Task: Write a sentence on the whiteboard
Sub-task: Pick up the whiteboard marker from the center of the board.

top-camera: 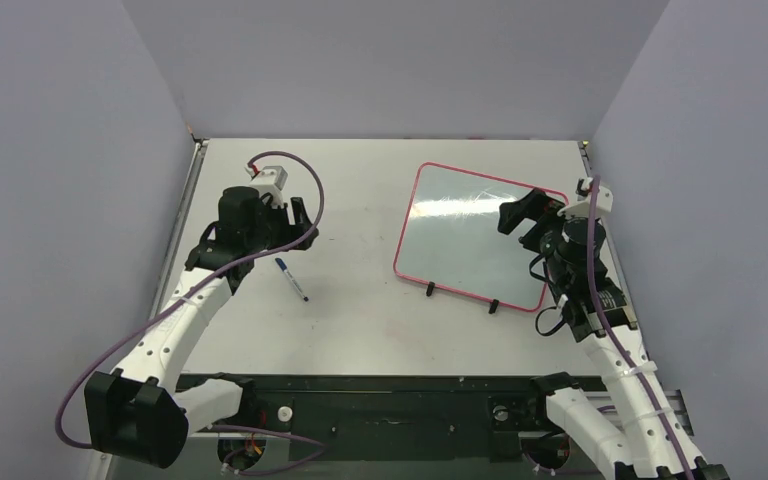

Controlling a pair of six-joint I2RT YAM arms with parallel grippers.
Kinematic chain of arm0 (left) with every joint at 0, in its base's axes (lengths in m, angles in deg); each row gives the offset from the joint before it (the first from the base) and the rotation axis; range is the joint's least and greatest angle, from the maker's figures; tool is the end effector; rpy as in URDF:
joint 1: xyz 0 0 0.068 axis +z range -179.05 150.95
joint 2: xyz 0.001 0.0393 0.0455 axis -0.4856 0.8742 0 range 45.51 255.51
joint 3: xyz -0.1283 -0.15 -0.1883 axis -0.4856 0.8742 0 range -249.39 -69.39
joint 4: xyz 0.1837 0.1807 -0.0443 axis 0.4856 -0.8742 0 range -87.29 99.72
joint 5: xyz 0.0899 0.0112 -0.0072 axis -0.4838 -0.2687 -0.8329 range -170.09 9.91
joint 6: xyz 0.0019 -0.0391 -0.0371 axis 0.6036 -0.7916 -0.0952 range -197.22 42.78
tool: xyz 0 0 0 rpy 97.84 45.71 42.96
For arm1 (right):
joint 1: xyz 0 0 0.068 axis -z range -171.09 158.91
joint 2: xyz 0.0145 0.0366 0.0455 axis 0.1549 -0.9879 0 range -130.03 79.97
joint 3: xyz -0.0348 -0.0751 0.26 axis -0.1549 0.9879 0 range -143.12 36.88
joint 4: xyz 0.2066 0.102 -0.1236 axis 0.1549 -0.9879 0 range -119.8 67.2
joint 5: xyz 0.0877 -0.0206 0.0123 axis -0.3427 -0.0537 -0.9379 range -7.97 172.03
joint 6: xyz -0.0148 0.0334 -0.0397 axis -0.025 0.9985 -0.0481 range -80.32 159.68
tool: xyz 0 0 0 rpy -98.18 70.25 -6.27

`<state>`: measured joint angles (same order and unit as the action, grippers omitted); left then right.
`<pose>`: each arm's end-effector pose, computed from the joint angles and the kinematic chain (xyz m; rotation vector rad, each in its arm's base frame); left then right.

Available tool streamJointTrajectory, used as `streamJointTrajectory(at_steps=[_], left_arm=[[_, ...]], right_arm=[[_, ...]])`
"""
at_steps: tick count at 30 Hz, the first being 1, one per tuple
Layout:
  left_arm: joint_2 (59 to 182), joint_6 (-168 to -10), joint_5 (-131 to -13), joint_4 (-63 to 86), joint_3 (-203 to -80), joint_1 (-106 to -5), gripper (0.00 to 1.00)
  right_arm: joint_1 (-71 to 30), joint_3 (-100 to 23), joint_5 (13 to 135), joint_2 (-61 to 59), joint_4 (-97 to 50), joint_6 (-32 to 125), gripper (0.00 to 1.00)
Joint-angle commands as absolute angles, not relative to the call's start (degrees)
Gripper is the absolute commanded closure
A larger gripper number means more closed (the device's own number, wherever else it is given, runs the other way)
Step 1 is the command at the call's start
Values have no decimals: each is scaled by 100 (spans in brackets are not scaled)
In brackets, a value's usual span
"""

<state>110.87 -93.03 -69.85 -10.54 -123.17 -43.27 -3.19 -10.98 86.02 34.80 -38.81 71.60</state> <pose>0.2452 -0.0688 0.3056 0.0777 2.1562 -0.4969 0.1788 0.0358 0.3469 0.3643 1.7927 0.4829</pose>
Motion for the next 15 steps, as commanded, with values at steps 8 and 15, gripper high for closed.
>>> streamJointTrajectory(at_steps=[8, 15], left_arm=[[10859, -9112, -7377, -835, -12444, -4346, 35], [10846, -9095, -7809, -931, -12475, -4225, 35]], right_arm=[[-357, -1465, 8258, 3516, -4531, 7156, 3], [-430, -1495, 7688, 3588, -4754, 7399, 4]])
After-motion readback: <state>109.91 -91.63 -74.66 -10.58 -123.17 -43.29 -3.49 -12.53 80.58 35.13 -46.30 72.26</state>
